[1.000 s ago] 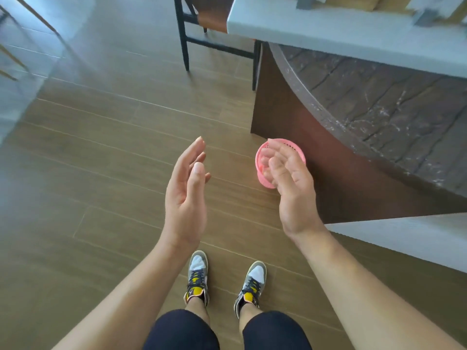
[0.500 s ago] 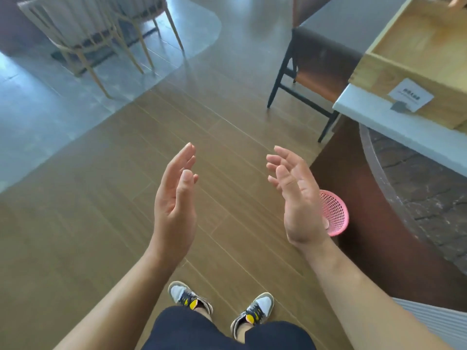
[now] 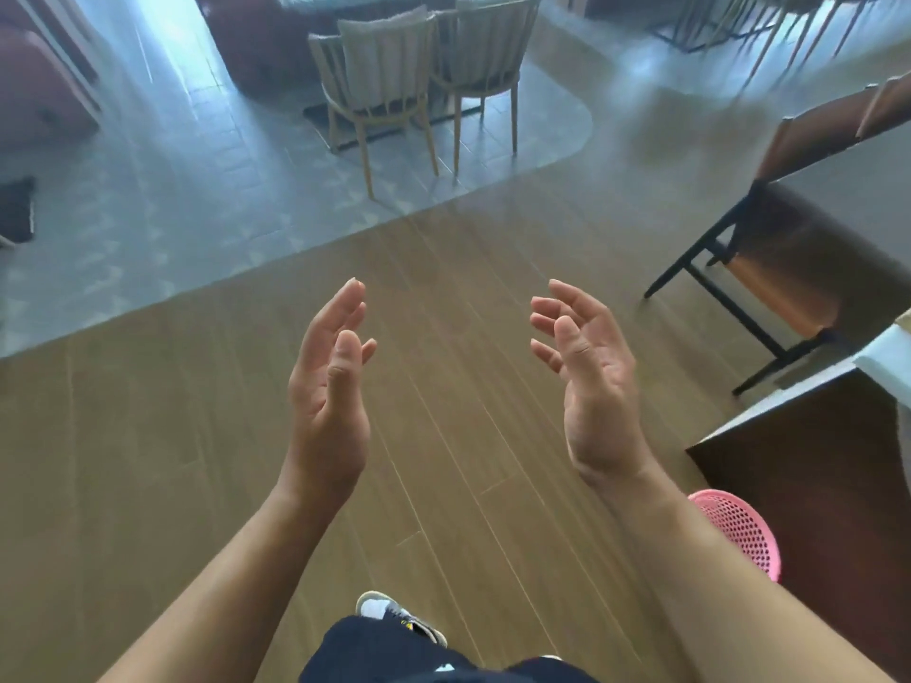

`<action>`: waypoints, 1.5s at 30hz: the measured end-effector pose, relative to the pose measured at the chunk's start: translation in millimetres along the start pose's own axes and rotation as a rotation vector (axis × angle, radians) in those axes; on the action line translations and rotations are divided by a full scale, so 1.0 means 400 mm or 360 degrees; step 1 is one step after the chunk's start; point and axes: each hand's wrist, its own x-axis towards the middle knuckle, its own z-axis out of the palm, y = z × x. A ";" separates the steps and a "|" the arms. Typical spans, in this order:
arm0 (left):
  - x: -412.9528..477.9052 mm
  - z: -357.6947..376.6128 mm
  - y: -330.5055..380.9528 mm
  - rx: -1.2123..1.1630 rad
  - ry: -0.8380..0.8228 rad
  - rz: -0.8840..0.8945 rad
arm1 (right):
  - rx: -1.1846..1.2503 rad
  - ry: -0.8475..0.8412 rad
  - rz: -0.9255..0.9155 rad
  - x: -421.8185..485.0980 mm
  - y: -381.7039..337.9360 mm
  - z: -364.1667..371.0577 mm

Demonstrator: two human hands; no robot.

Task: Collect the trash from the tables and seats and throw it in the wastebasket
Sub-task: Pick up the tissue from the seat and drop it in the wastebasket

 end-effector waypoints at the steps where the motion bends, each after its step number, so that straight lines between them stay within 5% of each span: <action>1: 0.019 -0.038 0.005 0.0000 0.0034 0.0009 | 0.0013 -0.0032 -0.0003 0.013 -0.004 0.044; 25: 0.178 -0.866 0.070 0.0442 0.1021 0.0165 | 0.0233 -0.0999 0.0027 0.121 0.044 1.040; 45: 0.758 -1.355 0.003 0.0583 0.1563 0.0276 | 0.0360 -0.1587 0.0090 0.540 0.120 1.898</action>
